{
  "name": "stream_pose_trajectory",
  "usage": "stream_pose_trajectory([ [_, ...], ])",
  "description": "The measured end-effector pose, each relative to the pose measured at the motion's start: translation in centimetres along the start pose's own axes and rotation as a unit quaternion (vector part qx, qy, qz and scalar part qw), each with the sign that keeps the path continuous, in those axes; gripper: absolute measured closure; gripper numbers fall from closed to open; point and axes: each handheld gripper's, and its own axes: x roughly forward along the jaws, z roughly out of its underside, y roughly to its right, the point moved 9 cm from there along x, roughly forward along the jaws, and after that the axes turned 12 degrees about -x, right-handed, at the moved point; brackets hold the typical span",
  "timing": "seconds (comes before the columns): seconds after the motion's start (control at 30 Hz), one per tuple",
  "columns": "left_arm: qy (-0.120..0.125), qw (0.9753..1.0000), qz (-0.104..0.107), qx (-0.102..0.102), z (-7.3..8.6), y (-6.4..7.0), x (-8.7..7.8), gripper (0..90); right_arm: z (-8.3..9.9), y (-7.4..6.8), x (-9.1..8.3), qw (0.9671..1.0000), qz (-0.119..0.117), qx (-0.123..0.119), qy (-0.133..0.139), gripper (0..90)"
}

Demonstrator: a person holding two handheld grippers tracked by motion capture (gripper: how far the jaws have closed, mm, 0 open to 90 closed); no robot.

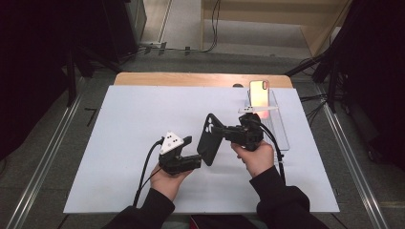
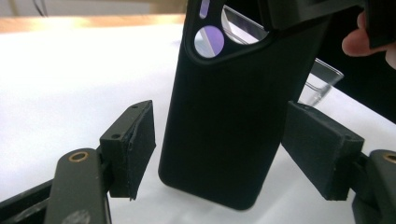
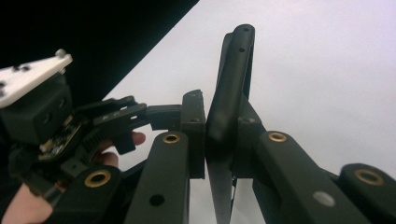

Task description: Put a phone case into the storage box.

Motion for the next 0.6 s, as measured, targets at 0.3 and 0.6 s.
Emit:
stream_pose_trajectory([
  [0.3, -0.041, 0.9989, 0.02, 0.008, -0.4, -0.1, -0.5, 26.1, 0.2, -0.4, -1.1, 0.998, -0.024, -0.056, -0.018, 77.0],
  [0.6, -0.09, 0.9947, 0.045, 0.02, -0.8, -0.1, -1.3, 26.1, 0.4, -0.6, -1.8, 0.9936, -0.056, -0.092, -0.035, 77.1],
])
